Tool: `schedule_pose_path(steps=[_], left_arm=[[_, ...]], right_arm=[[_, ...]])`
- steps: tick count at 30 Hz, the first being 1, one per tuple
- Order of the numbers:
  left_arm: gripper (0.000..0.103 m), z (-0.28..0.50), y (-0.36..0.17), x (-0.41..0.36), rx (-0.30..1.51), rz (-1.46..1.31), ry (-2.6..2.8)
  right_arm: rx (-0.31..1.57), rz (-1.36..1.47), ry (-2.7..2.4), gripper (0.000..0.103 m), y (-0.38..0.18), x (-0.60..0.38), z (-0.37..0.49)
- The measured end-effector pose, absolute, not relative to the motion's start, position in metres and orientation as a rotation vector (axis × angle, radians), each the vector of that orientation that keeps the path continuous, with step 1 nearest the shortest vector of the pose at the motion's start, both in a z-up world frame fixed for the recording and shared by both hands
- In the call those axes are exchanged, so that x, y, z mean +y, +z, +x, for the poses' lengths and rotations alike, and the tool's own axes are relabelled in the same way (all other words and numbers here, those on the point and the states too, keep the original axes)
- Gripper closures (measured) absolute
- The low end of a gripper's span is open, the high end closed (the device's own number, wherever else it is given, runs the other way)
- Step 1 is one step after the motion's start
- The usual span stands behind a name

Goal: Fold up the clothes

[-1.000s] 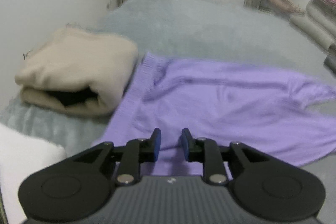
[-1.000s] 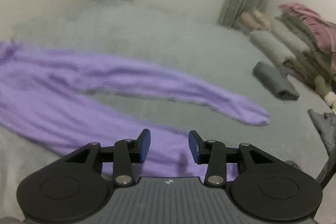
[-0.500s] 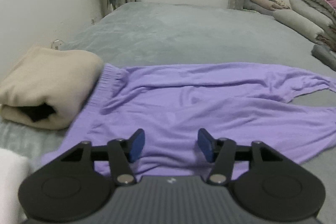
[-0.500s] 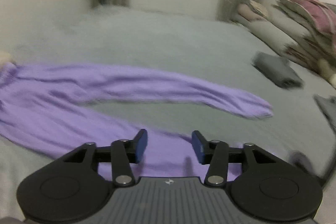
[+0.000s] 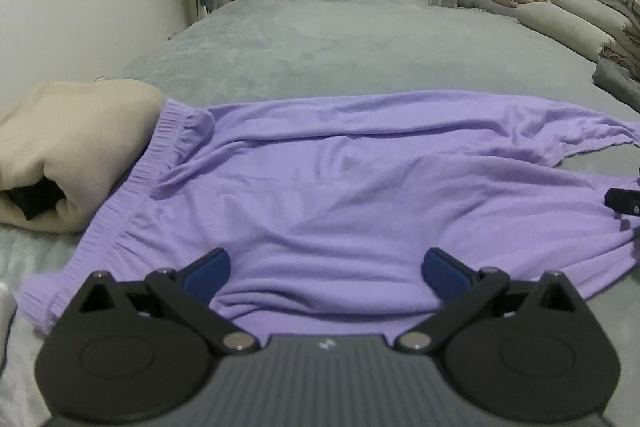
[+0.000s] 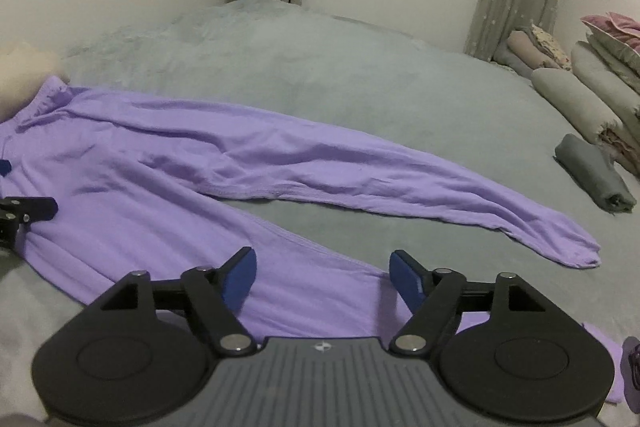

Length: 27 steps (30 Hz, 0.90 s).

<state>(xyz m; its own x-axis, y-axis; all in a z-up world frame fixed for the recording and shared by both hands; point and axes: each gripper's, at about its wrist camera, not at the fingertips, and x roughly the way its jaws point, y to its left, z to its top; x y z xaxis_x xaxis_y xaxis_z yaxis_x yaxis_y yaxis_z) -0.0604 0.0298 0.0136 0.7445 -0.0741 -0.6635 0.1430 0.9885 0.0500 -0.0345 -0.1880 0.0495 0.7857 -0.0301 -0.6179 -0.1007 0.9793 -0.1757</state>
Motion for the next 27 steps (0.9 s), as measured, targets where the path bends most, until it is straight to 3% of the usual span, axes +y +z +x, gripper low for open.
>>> schedule_pose_path(steps=[17,27], left_arm=[[0.000,-0.058,0.012,0.026,0.724,0.110,-0.113],[0.000,-0.058,0.012,0.026,0.723,0.111,-0.112]], right_arm=[[0.663,-0.252,0.027,0.016,0.045,-0.181,-0.035],[0.657,-0.279,0.027,0.016,0.045,-0.176,-0.036]])
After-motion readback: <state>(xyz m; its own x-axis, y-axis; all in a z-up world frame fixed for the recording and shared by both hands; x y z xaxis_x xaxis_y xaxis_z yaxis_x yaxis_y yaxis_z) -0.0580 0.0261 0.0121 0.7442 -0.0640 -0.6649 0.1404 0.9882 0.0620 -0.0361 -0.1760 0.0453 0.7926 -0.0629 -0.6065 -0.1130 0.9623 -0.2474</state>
